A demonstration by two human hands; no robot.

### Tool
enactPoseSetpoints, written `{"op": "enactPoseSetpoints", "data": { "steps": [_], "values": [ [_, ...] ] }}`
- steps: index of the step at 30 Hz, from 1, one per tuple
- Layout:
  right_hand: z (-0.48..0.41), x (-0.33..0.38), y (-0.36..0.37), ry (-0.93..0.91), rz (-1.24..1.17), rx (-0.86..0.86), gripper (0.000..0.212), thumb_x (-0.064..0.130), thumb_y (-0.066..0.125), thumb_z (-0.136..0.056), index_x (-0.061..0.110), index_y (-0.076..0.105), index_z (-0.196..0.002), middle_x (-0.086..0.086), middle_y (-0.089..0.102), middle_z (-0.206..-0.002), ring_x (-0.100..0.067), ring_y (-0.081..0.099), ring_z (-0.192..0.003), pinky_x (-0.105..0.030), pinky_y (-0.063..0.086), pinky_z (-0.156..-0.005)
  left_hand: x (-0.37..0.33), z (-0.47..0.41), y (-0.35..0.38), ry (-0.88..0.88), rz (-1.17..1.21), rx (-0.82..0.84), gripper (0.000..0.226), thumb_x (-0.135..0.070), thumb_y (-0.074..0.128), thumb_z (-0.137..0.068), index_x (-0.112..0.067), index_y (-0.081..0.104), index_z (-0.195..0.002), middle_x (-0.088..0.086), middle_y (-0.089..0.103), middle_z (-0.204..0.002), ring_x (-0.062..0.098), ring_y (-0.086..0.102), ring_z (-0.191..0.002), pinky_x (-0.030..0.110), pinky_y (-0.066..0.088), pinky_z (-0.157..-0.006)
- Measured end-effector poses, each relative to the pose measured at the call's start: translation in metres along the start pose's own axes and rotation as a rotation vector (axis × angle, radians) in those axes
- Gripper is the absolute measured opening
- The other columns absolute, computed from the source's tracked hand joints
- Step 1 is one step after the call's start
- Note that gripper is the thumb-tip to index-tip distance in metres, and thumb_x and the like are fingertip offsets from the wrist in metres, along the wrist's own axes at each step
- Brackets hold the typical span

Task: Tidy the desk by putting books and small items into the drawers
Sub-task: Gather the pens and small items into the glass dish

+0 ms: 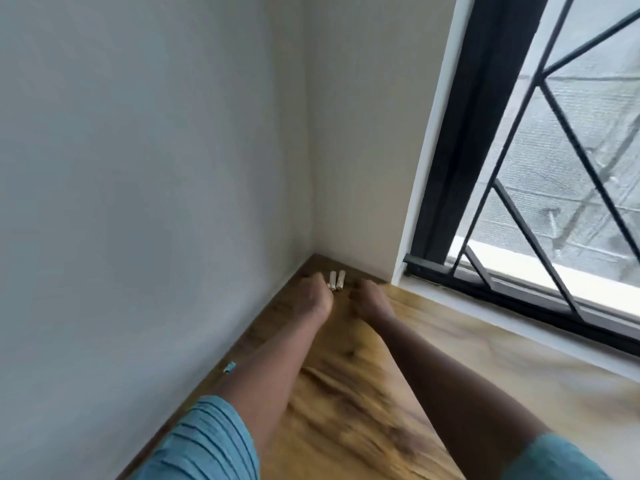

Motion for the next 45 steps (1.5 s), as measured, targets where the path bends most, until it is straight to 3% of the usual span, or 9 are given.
{"op": "enactPoseSetpoints", "data": {
  "steps": [3,6,10,13,21,26,32,38,45],
  "values": [
    [-0.023,0.006,0.006,0.04,-0.05,-0.008,0.024,0.013,0.051,-0.092,0.007,0.061,-0.113,-0.013,0.064,-0.112,-0.029,0.062,-0.103,-0.039,0.053,-0.089,-0.003,-0.013,0.004,-0.011,-0.029,0.009,0.031,-0.011,0.041,-0.097,-0.001,0.06,-0.119,0.019,0.059,-0.126,0.032,0.057,-0.118,0.036,0.048,-0.093],
    [-0.041,0.014,0.011,0.063,-0.044,-0.012,0.026,0.012,0.045,-0.096,0.006,0.06,-0.116,-0.013,0.061,-0.117,-0.028,0.058,-0.107,-0.034,0.047,-0.086,-0.006,-0.022,0.012,-0.019,0.034,0.039,0.035,-0.012,0.034,-0.1,0.001,0.059,-0.121,0.018,0.058,-0.128,0.031,0.054,-0.119,0.032,0.044,-0.092],
    [-0.058,0.019,0.02,0.043,-0.001,0.023,0.032,0.016,0.042,-0.097,0.005,0.057,-0.123,-0.017,0.056,-0.127,-0.033,0.052,-0.119,-0.039,0.044,-0.1,-0.007,-0.031,0.013,-0.073,0.055,0.003,0.041,-0.008,0.026,-0.1,0.0,0.061,-0.121,0.018,0.057,-0.131,0.03,0.054,-0.121,0.034,0.042,-0.098],
    [-0.061,0.016,0.025,0.06,0.01,0.047,0.03,0.015,0.045,-0.095,0.009,0.059,-0.121,-0.015,0.06,-0.121,-0.03,0.059,-0.111,-0.04,0.049,-0.095,-0.011,-0.032,0.01,-0.048,0.004,0.023,0.04,-0.007,0.029,-0.099,0.003,0.061,-0.12,0.022,0.057,-0.129,0.034,0.055,-0.12,0.04,0.044,-0.101],
    [-0.021,0.007,0.022,0.079,0.035,-0.002,0.022,0.012,0.047,-0.093,0.007,0.064,-0.107,-0.015,0.063,-0.113,-0.033,0.061,-0.104,-0.042,0.053,-0.087,-0.005,0.0,0.01,-0.01,-0.083,0.033,0.033,-0.011,0.038,-0.099,0.001,0.062,-0.117,0.02,0.06,-0.126,0.032,0.057,-0.117,0.034,0.047,-0.092],
    [0.024,-0.012,0.005,0.094,0.025,0.027,0.022,0.008,0.057,-0.087,0.009,0.065,-0.108,-0.011,0.064,-0.113,-0.027,0.063,-0.103,-0.033,0.051,-0.082,-0.004,0.05,0.014,0.084,-0.234,0.025,0.026,-0.015,0.05,-0.093,-0.004,0.066,-0.111,0.016,0.065,-0.118,0.031,0.061,-0.111,0.035,0.05,-0.09],
    [0.102,-0.034,-0.023,0.059,-0.018,-0.016,0.024,0.005,0.058,-0.086,0.006,0.067,-0.109,-0.011,0.068,-0.11,-0.025,0.064,-0.1,-0.035,0.055,-0.086,-0.005,0.133,0.008,0.13,-0.217,0.007,0.03,-0.029,0.057,-0.09,-0.008,0.068,-0.11,0.014,0.067,-0.115,0.029,0.062,-0.108,0.033,0.051,-0.088],
    [0.198,-0.063,-0.043,0.053,-0.066,-0.047,0.032,0.007,0.059,-0.082,0.007,0.067,-0.113,-0.014,0.068,-0.113,-0.029,0.063,-0.105,-0.029,0.048,-0.078,-0.007,0.235,0.011,0.198,-0.201,0.023,0.029,-0.032,0.059,-0.09,-0.007,0.071,-0.102,0.013,0.071,-0.105,0.028,0.067,-0.099,0.031,0.05,-0.075],
    [0.289,-0.103,-0.065,0.025,-0.089,-0.122,0.036,0.005,0.056,-0.081,0.007,0.067,-0.116,-0.018,0.069,-0.11,-0.03,0.064,-0.104,-0.031,0.049,-0.081,-0.005,0.333,0.026,0.233,-0.147,0.094,0.03,-0.031,0.061,-0.085,-0.005,0.073,-0.094,0.015,0.072,-0.097,0.029,0.068,-0.095,0.032,0.052,-0.075]
  ]
}}
Point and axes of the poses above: each hand's wrist, its own z-axis away from the middle knuckle, its own y-axis out of the palm, x = y × z, the point moved 6 cm from there along -z, towards the middle knuckle
